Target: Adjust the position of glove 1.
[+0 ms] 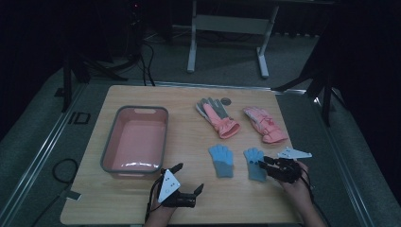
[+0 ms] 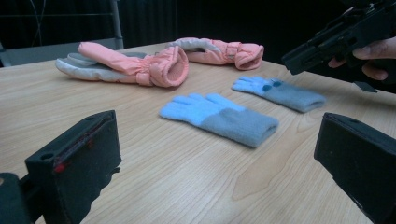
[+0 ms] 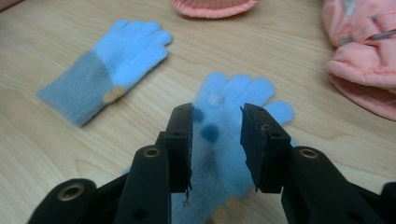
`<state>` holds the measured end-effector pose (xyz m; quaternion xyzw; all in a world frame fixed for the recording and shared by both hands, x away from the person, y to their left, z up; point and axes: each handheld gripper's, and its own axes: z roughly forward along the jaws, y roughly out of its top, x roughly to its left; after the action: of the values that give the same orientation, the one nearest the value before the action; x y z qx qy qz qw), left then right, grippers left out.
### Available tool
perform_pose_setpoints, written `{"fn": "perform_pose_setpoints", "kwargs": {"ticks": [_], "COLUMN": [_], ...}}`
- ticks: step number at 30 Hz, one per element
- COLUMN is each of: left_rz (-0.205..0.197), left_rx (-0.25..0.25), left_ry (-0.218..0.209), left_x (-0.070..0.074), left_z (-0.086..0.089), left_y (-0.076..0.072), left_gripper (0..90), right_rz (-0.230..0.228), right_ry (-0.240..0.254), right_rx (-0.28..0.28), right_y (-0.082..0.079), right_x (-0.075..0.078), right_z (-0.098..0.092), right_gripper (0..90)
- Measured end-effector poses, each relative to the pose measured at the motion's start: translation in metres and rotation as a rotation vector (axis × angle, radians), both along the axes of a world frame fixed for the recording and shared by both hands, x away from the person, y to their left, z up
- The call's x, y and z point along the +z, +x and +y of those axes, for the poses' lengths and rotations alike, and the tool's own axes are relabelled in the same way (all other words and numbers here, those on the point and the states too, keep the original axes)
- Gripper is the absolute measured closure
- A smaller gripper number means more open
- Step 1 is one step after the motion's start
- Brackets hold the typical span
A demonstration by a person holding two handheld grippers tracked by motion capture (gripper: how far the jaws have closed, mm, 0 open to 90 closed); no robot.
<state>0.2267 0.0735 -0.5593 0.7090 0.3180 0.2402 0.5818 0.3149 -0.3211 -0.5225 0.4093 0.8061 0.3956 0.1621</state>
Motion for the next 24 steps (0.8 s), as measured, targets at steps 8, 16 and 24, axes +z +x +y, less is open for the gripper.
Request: {"fn": "perform_pose_setpoints", "kwargs": {"ticks": [8, 16, 24], "left_rz": [-0.002, -0.004, -0.003], "left_rx": [-0.001, -0.001, 0.001], "left_ry": [0.001, 0.005, 0.002], "left_x": [0.000, 0.000, 0.000], "left_z": [0.000, -0.001, 0.000], "left_y": [0.000, 0.000, 0.000], "left_gripper": [0.6, 0.7, 0.6], "right_rz": [0.006, 0.010, 0.006], "right_ry": [-0.004, -0.049, -0.077], "right_rx": [-0.015, -0.024, -0.071], "right_y": [0.001, -0.004, -0.004], "right_x": [-0.010, -0.032, -0.025], "right_z": [0.003, 0.011, 0.019], "right_gripper": [63.9, 74.6, 87.6]}}
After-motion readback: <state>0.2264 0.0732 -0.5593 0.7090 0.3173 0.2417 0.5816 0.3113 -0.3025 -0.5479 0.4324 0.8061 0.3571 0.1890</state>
